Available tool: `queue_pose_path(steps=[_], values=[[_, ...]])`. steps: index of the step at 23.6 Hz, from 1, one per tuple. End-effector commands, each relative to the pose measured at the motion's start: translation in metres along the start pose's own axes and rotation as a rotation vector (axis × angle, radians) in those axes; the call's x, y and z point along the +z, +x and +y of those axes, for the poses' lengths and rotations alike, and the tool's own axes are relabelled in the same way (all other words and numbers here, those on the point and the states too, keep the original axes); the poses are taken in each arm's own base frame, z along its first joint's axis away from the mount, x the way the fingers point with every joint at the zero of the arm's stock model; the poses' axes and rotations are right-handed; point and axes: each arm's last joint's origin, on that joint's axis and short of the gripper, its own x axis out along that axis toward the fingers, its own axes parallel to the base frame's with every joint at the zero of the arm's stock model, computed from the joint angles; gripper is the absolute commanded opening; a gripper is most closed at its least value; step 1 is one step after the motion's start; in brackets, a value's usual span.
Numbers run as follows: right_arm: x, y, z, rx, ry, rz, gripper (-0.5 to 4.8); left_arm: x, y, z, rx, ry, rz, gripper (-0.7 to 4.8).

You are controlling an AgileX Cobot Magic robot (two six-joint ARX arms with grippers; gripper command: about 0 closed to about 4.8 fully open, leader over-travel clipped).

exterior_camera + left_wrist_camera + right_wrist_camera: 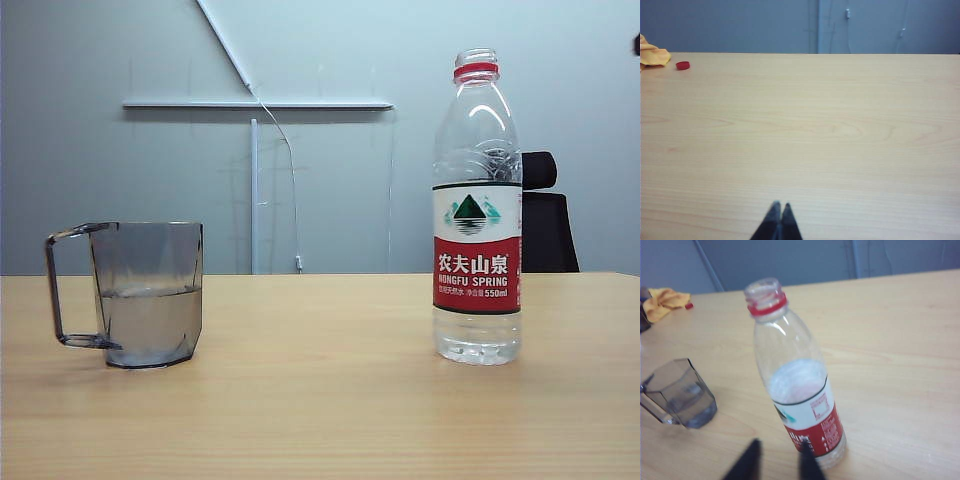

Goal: Pick up the mineral water bottle on the table and pour water into the mug until it's half full.

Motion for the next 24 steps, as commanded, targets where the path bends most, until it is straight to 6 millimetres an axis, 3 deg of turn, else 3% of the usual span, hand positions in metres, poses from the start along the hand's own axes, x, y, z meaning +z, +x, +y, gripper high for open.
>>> queue_pose_path(steps=[1, 4, 24], values=[[0.0025, -0.0024, 0.0001, -0.001, 0.006, -0.022, 0.48, 0.0016, -0.0001, -0.0001, -0.004, -0.004, -0.010, -0.02], [0.0018, -0.0020, -0.0001, -0.006, 0.005, -0.015, 0.07, 0.0016, -0.0001, -0.0001, -0.004, -0.004, -0.010, -0.02], [0.0014, -0.0024, 0.0000, 0.001, -0.003, -0.011, 0.14, 0.0017, -0.0001, -0.0001, -0.003, -0.004, -0.010, -0.02]])
